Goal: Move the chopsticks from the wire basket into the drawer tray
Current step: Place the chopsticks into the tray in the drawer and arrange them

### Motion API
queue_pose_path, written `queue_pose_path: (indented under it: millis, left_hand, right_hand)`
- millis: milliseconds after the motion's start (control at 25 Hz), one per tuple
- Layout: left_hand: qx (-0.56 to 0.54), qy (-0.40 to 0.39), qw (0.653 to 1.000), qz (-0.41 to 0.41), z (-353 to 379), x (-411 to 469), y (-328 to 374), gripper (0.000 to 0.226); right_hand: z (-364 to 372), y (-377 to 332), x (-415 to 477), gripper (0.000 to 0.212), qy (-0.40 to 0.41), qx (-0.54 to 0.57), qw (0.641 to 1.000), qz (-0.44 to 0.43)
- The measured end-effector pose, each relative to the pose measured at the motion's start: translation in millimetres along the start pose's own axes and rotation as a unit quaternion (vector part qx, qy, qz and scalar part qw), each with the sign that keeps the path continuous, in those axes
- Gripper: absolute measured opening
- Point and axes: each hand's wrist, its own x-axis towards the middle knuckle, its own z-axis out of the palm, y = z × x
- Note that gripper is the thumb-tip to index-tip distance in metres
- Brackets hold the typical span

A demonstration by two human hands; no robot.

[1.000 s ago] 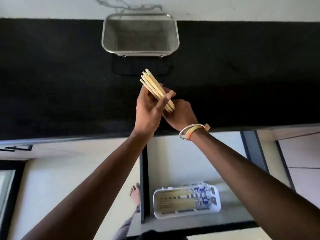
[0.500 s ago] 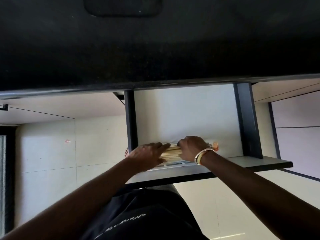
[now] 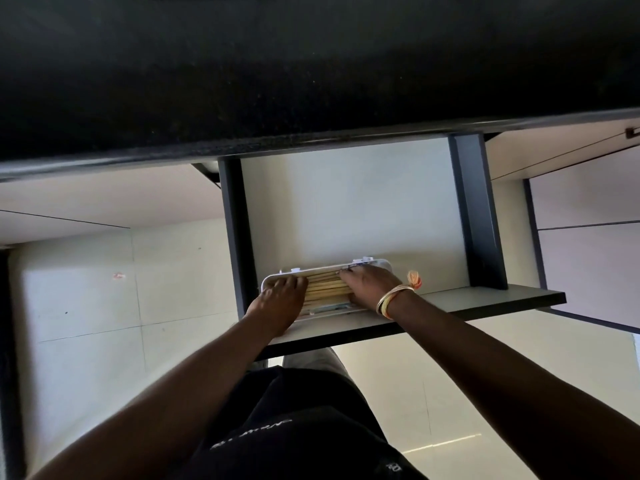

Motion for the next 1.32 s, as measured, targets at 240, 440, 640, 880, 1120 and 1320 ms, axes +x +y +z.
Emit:
queue_pose_path:
  millis: [240,440,640,880,1120,1320]
  left_hand:
    - [0.034,0.08,0.996,0.028,-6,-10,-3,0.039]
    - [0.026,0.098,0.985,0.14,-8,-9,-12,0.058]
    - [0.005,-0.041,0.984,0.173,-1,16,-12,0.071]
    - [-0.034,-0.071,0.988,0.13,-8,16,-14,0.124]
    - [-0.076,-0.084,0.98,0.164,-6,11,-11,0.108]
    - [-0.07,-0.078,0.986,0.131,-5,9,-15,0.116]
  right_hand:
    - [-1,2,-7,0.025,0.078,0.06,0.995,-0.025]
    - [-14,9,-16,0.026,0.108,0.215,0.968,0.065]
    - [-13,-7,-6,0.023,0.003,0.718,0.614,0.329]
    - [-14,-11,9,0.033,0.001,0.78,0.481,0.399]
    - [-9,-12,9,0.025,0.035,0.744,0.537,0.395]
    - [-13,-9,8,0.031,0.037,0.789,0.462,0.403]
